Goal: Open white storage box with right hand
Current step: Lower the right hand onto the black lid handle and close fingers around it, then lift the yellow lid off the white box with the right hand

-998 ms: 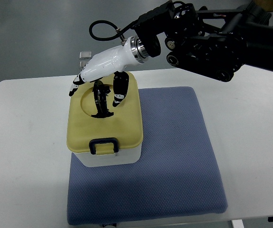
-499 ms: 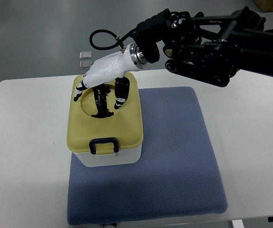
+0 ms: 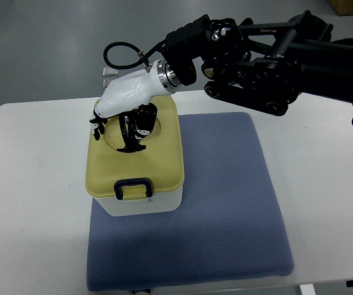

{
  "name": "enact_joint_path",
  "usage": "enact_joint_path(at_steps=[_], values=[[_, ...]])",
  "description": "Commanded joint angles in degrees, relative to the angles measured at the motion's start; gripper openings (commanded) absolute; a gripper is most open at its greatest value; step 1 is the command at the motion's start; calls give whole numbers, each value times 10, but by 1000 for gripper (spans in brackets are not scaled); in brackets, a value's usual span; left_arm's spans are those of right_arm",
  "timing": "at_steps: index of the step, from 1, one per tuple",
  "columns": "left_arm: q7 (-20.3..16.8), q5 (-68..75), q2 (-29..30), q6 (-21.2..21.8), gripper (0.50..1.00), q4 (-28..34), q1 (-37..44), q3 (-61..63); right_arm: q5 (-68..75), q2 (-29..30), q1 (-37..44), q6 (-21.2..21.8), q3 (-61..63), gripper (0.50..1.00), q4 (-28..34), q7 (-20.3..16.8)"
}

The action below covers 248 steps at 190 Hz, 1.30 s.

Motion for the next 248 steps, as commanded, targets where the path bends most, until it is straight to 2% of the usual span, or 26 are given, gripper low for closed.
enact_joint_path(at_steps=[1, 65, 74, 106, 112, 148, 196, 248], values=[[0, 0, 0, 0, 1000, 1, -2, 0, -9, 0, 1, -1, 0, 729, 0, 2], [0, 0, 0, 0, 1000, 1, -4, 0, -27, -1, 1, 0, -4, 686, -1, 7], [0, 0, 0, 0, 1000, 1, -3, 0, -36, -3, 1, 0, -5, 656, 0, 8], [0, 0, 0, 0, 1000, 2, -3, 1, -46, -5, 1, -1, -4, 615, 0, 8], [0, 0, 0, 0, 1000, 2, -4, 1, -46, -6, 2, -1, -4, 588, -1, 8], [0, 0, 0, 0, 1000, 2, -4, 1, -56, -8, 2, -1, -5, 500, -1, 7], [0, 0, 0, 0, 1000, 2, -5, 1, -59, -10, 0, -4, -4, 500, -1, 8], [0, 0, 0, 0, 1000, 2, -8, 1, -58, -12, 2, -42, 4, 500, -1, 12]])
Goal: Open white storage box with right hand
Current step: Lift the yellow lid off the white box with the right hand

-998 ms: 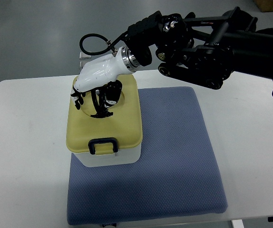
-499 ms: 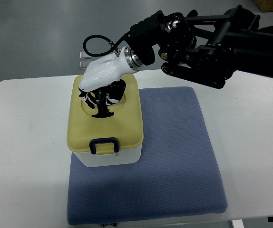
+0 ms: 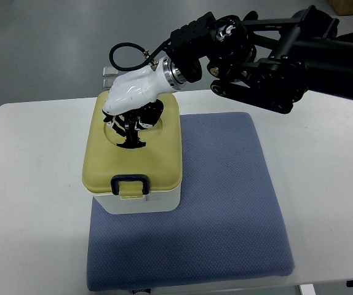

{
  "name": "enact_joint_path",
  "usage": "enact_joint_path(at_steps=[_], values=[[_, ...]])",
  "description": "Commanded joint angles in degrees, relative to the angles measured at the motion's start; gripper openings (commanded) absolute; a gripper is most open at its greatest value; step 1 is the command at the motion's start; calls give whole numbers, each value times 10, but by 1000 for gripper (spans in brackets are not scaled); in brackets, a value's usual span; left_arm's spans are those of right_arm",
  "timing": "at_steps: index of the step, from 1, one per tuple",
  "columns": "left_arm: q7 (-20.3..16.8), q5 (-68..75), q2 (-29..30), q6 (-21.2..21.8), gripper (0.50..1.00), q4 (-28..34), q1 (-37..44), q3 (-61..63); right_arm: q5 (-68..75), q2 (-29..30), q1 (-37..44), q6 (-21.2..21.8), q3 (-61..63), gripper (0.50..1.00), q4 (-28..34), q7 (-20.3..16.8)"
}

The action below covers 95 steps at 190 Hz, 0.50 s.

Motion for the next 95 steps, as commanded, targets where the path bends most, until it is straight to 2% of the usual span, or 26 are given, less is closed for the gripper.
enact_joint_path(at_steps=[1, 41, 95], values=[[0, 0, 0, 0, 1000, 0, 0, 0, 0, -1, 1, -18, 5, 500, 0, 4], [0, 0, 0, 0, 1000, 0, 0, 0, 14, -19, 20, -48, 11, 500, 0, 5], [0, 0, 0, 0, 1000, 0, -1, 0, 26, -58, 18, -47, 76, 500, -14, -1]])
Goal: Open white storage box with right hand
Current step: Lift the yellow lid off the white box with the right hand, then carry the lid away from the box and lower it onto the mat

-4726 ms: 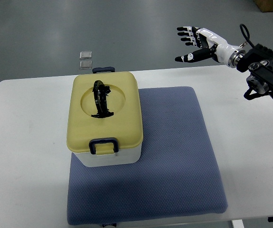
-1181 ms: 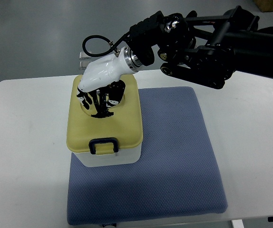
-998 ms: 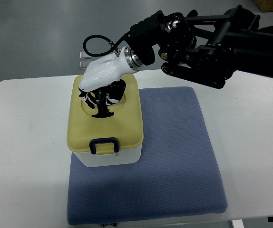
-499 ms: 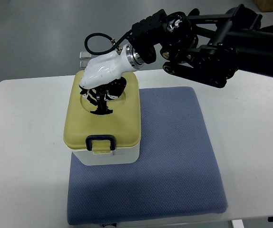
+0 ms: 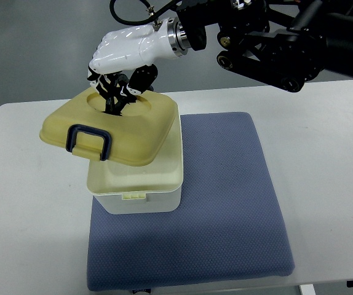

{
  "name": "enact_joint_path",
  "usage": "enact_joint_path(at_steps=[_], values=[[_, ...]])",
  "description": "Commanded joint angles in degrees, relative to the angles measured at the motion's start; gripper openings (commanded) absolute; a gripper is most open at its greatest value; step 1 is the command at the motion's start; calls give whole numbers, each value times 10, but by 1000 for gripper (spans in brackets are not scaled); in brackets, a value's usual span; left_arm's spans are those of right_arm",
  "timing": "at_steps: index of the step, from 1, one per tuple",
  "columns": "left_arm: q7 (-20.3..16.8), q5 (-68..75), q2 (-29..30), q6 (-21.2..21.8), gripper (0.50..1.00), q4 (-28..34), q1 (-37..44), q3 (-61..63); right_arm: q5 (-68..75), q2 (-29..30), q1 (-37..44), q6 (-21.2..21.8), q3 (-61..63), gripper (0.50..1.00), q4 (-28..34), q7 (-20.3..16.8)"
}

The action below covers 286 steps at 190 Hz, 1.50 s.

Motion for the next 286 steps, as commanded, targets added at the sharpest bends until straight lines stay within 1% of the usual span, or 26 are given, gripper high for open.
enact_joint_path(at_steps=[1, 26, 69, 79, 92, 121, 142, 173, 195, 220, 251, 286], values=[[0, 0, 0, 0, 1000, 0, 0, 1, 0, -20, -4, 1, 20, 500, -9, -2], [0, 0, 0, 0, 1000, -1, 0, 1, 1, -39, -10, 4, 42, 500, -22, -5], [0, 0, 0, 0, 1000, -1, 0, 1, 0, -83, -44, 3, 45, 500, -69, -8], [0, 0, 0, 0, 1000, -1, 0, 1, 1, -93, -51, 4, 45, 500, -71, -7], [0, 0, 0, 0, 1000, -1, 0, 1, 0, -109, -67, -5, 45, 500, -76, -7], [0, 0, 0, 0, 1000, -1, 0, 1, 0, -145, -101, -4, 44, 500, -76, 0], [0, 0, 0, 0, 1000, -1, 0, 2, 0, -151, -121, -11, 45, 500, -76, -1], [0, 0, 0, 0, 1000, 1, 0, 2, -4, -163, -123, -16, 33, 500, -93, -9], [1, 0, 0, 0, 1000, 2, 0, 3, -11, -177, -137, -10, 27, 500, -104, -29], [0, 0, 0, 0, 1000, 2, 0, 3, -11, -198, -142, -11, -9, 500, -107, -39], [1, 0, 0, 0, 1000, 2, 0, 3, -10, -216, -166, -16, -25, 500, -108, -39], [1, 1, 0, 0, 1000, 2, 0, 3, -9, -219, -196, -17, -24, 500, -107, -39]])
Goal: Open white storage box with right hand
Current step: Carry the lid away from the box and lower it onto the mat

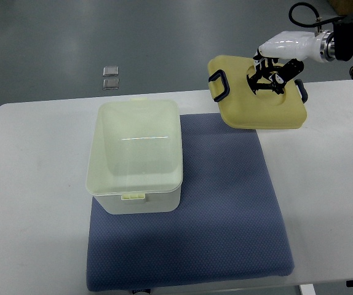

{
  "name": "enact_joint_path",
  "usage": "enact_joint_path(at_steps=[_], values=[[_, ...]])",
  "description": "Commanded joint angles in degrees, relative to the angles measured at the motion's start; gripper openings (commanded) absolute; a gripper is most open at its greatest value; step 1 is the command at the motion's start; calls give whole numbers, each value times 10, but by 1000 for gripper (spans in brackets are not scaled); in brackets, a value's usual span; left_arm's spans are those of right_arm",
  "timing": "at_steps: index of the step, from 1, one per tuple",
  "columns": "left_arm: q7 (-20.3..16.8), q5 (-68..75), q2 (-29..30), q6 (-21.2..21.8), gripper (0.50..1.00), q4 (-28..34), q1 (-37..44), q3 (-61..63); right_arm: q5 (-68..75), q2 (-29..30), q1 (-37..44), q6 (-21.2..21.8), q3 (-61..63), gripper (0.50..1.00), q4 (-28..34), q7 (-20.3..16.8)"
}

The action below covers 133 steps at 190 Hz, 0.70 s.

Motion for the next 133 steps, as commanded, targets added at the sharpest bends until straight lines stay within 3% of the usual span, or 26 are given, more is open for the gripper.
enact_joint_path(at_steps=[1, 133], values=[[0, 0, 0, 0, 1000, 0, 0, 0, 1, -3, -16, 0, 1, 500, 0, 0], [0, 0, 0, 0, 1000, 0, 0, 0, 8, 36, -89, 6, 5, 500, 1, -58]])
